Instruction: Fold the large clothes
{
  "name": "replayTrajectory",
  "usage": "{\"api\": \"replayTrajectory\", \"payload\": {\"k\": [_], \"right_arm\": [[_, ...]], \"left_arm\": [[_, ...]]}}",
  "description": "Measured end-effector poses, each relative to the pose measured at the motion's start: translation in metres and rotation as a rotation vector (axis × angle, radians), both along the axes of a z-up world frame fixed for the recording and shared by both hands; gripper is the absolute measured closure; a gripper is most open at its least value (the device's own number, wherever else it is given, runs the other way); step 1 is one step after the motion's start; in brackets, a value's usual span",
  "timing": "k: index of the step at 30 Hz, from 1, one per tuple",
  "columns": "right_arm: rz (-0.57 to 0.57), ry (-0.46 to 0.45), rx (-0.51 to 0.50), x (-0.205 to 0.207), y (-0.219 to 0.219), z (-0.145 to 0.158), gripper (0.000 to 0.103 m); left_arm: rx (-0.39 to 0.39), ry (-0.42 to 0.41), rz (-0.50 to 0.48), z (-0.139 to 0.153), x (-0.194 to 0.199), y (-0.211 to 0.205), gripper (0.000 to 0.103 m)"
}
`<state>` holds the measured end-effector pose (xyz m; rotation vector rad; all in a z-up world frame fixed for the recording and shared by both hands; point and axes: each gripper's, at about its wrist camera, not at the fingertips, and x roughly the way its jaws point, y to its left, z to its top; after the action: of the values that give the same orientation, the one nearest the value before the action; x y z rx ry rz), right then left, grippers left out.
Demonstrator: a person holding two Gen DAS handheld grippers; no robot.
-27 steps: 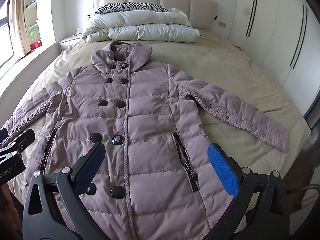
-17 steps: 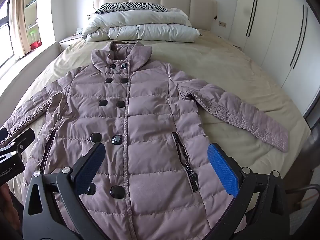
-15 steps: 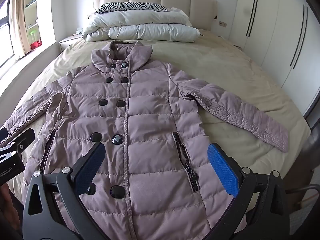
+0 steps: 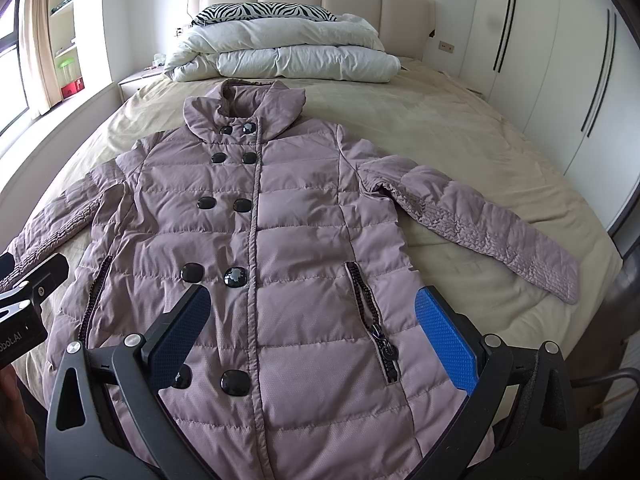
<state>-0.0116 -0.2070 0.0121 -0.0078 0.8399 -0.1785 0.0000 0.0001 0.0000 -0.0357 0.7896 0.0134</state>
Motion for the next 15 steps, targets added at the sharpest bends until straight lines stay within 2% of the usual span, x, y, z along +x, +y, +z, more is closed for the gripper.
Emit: {"api": "replayTrajectory", "payload": {"k": [15], "right_arm": [[0.001, 0.004, 0.003, 0.0003, 0.0001, -0.0031, 0.000]], "left_arm": [[0.000, 0.000, -0.001, 0.0000, 0.0000, -0.0001, 0.000]]}}
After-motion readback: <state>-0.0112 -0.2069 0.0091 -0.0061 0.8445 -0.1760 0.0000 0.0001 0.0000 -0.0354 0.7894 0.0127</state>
